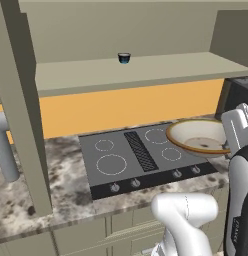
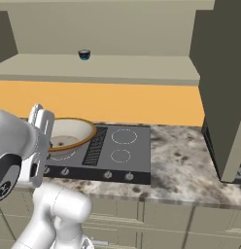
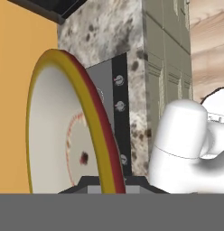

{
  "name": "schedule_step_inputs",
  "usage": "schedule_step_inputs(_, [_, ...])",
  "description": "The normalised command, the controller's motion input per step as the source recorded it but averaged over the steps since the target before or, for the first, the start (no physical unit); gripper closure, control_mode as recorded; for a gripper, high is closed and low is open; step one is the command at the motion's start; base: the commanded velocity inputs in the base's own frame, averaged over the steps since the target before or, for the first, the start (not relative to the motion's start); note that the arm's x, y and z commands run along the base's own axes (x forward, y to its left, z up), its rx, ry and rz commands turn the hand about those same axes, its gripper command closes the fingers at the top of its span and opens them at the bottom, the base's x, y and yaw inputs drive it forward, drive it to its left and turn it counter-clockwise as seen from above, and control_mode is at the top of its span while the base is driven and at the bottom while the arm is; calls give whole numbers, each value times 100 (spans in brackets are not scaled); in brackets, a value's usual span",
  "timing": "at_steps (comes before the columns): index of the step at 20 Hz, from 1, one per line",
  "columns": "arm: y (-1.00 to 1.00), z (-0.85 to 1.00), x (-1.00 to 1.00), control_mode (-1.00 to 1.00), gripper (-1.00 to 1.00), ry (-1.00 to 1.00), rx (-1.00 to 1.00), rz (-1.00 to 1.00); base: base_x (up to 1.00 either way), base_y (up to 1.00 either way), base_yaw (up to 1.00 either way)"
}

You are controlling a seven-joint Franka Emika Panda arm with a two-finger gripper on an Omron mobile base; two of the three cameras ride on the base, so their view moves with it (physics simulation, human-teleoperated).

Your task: Pick the mug and place it in the sink. Pick the bowl and place it in the open cabinet and then close the cabinet.

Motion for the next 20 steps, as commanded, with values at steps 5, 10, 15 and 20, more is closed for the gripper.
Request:
schedule_step_inputs(5, [0, 30, -15, -100, 100, -16, 0, -2, 0, 0, 0])
schedule_step_inputs(10, [0, 40, -24, -100, 100, -19, 0, -5, 0, 0, 0])
schedule_step_inputs(15, [-9, 34, 0, -100, 100, -5, 0, -9, 0, 0, 0])
schedule_step_inputs(20, [-27, 32, 0, -100, 100, -9, 0, -6, 0, 0, 0])
